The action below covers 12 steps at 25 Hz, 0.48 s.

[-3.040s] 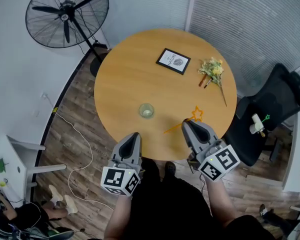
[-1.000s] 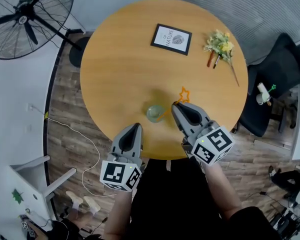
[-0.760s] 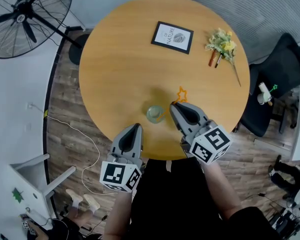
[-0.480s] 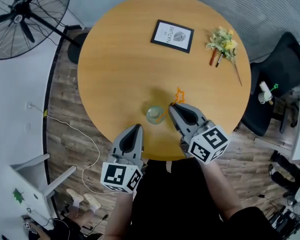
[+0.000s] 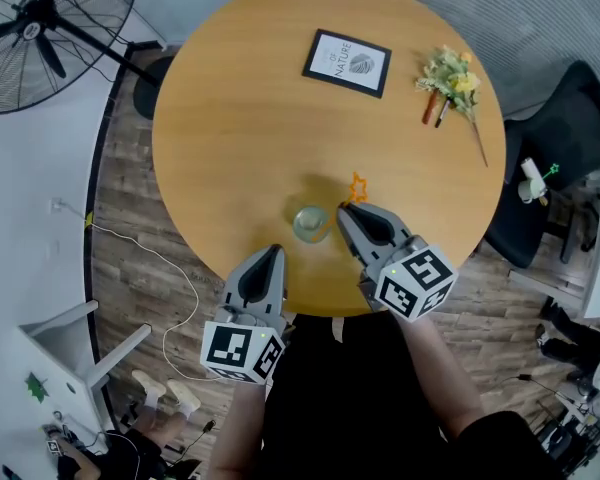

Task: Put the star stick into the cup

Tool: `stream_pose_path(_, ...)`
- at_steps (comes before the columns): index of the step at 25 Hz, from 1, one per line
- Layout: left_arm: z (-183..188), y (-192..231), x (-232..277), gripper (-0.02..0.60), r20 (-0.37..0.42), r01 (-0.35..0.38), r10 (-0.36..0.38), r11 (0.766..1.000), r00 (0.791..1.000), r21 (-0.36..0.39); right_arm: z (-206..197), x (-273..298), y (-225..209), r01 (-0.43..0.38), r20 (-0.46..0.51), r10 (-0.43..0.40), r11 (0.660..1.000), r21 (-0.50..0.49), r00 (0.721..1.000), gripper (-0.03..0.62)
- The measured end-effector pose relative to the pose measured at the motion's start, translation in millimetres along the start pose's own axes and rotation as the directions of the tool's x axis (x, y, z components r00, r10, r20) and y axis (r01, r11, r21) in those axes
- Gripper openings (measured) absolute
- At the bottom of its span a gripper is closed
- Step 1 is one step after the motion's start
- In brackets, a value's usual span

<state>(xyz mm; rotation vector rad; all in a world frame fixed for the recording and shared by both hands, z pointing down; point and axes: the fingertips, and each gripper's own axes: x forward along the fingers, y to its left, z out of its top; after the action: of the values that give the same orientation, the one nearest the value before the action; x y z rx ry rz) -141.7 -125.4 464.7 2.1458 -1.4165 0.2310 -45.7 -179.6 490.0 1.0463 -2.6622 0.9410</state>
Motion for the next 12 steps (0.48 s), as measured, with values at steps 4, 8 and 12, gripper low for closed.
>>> stream_pose_path(4,-2,1,-1,0.000,-0.002,-0.002,0.002,1.000,1.000,-0.002,-5,2,-2,0.001,-0.008,-0.001,1.000,0.011,1.000,0.026)
stream_pose_path(8,-4,0,0,0.000,-0.006,-0.001,0.001,1.000,1.000,-0.005,-10,2,-5,0.006,-0.018,-0.005,1.000,0.021,1.000,0.026)
stream_pose_path(12,-6,-2,2,0.000,-0.009,0.001,-0.001,1.000,1.000,-0.014,-17,3,-9,0.010,-0.031,-0.010,1.000,0.028,0.999,0.026)
